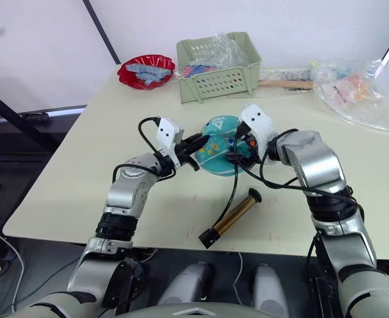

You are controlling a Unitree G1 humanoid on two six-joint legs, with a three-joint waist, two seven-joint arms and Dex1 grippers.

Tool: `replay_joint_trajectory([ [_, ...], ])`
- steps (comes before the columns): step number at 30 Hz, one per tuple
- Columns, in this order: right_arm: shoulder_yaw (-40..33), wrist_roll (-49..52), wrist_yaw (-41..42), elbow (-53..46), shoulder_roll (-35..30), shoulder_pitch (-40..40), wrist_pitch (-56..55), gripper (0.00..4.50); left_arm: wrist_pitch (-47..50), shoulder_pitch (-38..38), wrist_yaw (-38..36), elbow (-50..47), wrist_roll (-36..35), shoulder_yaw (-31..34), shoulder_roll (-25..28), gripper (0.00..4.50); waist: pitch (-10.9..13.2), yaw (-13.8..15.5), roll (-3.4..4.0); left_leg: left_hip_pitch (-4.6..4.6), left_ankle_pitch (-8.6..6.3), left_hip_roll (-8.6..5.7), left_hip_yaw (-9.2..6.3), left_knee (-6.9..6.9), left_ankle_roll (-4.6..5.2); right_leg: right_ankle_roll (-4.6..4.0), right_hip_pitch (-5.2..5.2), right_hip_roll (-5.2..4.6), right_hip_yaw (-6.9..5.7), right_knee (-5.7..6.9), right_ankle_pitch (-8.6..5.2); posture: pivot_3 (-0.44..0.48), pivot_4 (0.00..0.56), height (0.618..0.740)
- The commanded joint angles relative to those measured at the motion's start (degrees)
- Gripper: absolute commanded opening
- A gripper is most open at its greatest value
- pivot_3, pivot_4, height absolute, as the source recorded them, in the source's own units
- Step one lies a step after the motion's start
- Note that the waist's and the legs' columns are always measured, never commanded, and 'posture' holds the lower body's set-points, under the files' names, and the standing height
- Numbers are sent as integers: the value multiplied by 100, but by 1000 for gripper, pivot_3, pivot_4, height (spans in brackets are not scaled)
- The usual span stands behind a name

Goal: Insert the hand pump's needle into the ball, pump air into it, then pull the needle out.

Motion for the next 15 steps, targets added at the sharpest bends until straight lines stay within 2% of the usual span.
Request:
replay_joint_trajectory([
  [1,-218,179,-283,-563,-90,281,-250,4421,383,336,-93,691,196,-467,-33,0,1,1,-2,1,0,0,-1,0,0,0,3,0,-1,-1,0,0,150,740],
  [4,-448,281,-667,-849,91,616,-402,4421,424,333,-75,613,181,-462,-32,0,2,-4,-3,5,-1,0,-4,0,-1,0,15,-1,-5,-4,0,0,150,740],
  [6,-521,338,-862,-985,205,779,-448,3857,436,329,-63,588,176,-457,-34,0,3,-3,-3,6,-1,1,-7,-1,-1,0,15,-1,-7,-6,0,0,150,740],
  [7,-511,320,-983,-1046,256,884,-468,3857,440,321,-49,587,190,-461,-30,0,3,-3,-3,6,-1,1,-7,-1,-1,0,15,-1,-7,-6,0,0,150,740],
  [9,-475,233,-1248,-1111,347,1014,-516,3183,443,307,-18,593,200,-454,-33,0,3,0,-4,7,0,1,-8,-2,1,0,15,0,-8,-8,0,0,150,740],
  [10,-473,225,-1381,-1111,402,1033,-535,3058,446,296,-8,598,198,-447,-36,0,3,4,-6,6,0,0,-7,-2,2,0,16,-1,-8,-9,0,0,150,740],
  [15,-662,346,-2122,-1106,1024,948,-149,3058,477,236,33,582,184,-424,-35,0,5,0,-3,7,2,1,-17,-2,3,0,17,1,-13,-11,0,0,150,740],
])
